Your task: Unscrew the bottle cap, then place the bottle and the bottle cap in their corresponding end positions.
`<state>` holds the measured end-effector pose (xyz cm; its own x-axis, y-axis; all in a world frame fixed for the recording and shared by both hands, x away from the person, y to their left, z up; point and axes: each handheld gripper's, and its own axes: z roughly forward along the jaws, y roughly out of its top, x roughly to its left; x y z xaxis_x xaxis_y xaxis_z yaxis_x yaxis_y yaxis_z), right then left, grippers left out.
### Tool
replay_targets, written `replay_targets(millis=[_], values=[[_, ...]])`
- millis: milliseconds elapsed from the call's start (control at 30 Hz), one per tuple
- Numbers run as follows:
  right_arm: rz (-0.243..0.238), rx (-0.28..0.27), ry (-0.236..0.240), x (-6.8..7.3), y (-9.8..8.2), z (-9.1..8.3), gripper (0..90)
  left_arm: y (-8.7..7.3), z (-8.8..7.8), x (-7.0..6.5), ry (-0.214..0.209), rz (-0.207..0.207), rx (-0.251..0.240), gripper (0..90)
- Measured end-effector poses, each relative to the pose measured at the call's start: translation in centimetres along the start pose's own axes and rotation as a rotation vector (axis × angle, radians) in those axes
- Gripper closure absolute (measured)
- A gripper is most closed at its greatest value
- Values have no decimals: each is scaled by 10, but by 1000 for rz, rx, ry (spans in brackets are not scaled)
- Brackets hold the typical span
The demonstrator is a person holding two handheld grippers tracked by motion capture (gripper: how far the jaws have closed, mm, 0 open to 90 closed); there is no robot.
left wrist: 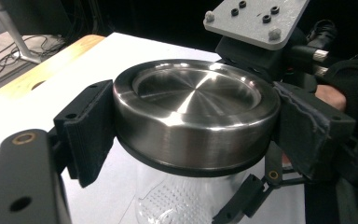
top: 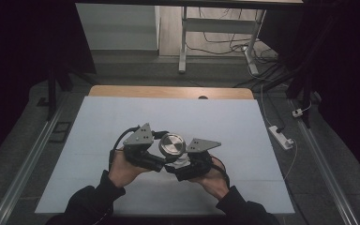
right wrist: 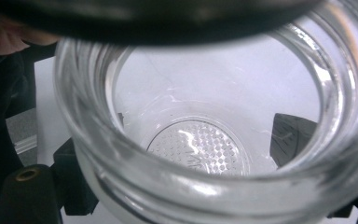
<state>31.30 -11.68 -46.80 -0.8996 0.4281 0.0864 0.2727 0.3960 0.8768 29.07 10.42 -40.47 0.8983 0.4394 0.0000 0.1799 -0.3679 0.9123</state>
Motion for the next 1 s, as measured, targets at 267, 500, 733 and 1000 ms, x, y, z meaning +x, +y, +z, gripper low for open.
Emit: replay_targets(millis=[267,500,733,1000], values=[[1,5,-18,-6,-1,-2,152,-1,-8,0,-11,-4,-13,190],[9,9,-42,-12,-1,-4,152,-3,-13,-2,-24,-3,-14,190],[19,12,-59,-19,-3,-4,152,-5,-17,-4,-36,-1,-14,190],[28,16,-80,-26,-4,-4,152,-8,-20,-7,-52,2,-18,190]])
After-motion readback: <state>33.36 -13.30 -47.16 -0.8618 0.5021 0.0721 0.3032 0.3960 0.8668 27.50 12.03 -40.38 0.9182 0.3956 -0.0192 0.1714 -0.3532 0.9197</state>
